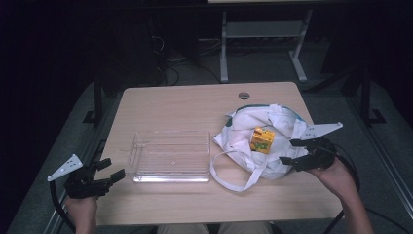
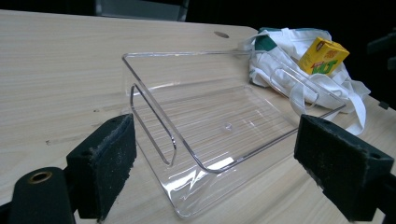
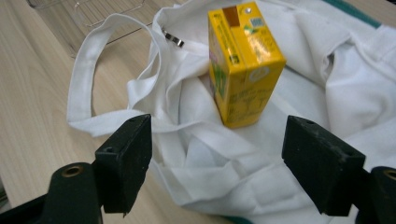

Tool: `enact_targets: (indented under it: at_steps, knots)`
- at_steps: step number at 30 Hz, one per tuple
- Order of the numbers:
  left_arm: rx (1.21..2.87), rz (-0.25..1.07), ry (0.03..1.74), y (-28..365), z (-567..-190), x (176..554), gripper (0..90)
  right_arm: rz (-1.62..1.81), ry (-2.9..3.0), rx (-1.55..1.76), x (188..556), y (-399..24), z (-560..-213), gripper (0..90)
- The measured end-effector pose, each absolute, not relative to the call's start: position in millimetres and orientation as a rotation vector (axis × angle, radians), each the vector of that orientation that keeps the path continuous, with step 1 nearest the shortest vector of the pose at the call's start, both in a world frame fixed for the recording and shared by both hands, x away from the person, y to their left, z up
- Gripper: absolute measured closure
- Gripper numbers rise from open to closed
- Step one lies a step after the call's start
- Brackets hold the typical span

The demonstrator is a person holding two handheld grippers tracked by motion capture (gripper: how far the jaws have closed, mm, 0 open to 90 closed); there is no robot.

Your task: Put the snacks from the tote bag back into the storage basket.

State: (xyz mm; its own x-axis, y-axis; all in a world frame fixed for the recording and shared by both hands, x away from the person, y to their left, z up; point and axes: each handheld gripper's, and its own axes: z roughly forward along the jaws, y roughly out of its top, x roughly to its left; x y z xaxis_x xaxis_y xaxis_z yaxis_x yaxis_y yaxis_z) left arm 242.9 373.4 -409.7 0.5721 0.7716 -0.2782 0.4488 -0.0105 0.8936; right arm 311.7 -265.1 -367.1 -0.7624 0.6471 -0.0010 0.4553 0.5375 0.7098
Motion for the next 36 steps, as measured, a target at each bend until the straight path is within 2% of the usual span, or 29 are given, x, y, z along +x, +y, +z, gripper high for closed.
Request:
enact_targets:
  at_steps: [18,30,36]
  knots:
    - [1.64,0.342,1.029,374.1,-409.0,242.9,12.6,0.933,2.649,0.797,371.2,-226.5,-342.7,23.9]
    - [1.632,0.336,1.026,375.4,-409.4,244.0,12.6,0.83,2.734,0.801,405.8,-206.2,-362.5,24.3]
    - [1.625,0.336,1.024,376.6,-408.5,243.2,12.6,0.764,2.769,0.764,414.0,-198.1,-371.8,31.8]
